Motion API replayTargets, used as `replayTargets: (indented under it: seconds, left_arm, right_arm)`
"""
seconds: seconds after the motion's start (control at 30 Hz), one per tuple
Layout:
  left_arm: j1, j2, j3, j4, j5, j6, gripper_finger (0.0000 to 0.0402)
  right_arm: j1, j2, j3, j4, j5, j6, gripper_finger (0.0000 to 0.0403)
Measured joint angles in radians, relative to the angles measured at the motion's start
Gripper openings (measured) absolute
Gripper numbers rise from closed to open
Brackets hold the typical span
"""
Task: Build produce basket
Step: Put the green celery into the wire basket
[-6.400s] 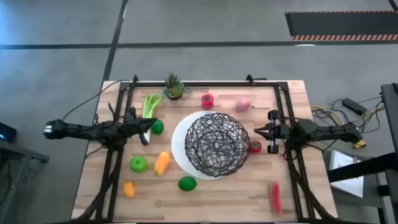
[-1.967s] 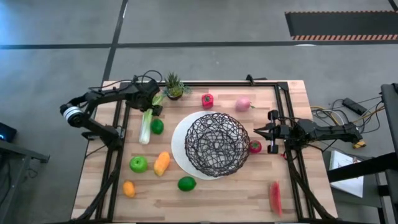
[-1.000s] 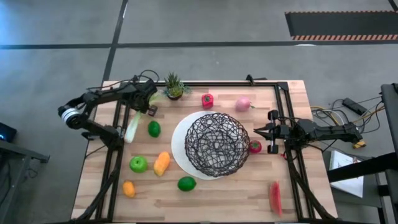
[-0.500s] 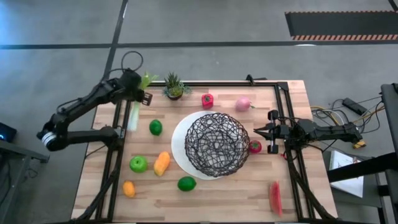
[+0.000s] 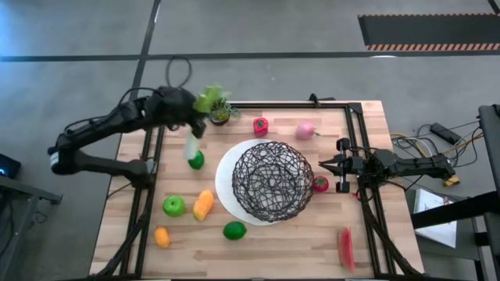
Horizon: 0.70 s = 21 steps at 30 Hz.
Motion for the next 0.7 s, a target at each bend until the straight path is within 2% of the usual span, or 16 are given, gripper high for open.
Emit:
replayTargets:
  seconds: [0.13,0.27,0.5,0.7]
  left_arm:
    - [-0.197,0.131,0.047,0.189,0.002,0.124,0.0050]
    - [-0.311,0.301,0.112,0.301,0.004,0.210,0.0049]
    - [-0.351,0.597,0.318,0.300,0.002,0.264,0.0049]
    - [-0.348,0.792,0.534,0.207,0.000,0.261,0.0049]
  right_arm:
    - [0.000,0.000,0.000,0.000,0.000,0.000,0.0011]
    - [0.000,0.000,0.000,0.000,0.000,0.000,0.0011]
    - [0.000,0.000,0.000,0.000,0.000,0.000,0.0011]
    - [0.000,0.000,0.000,0.000,0.000,0.000,0.0011]
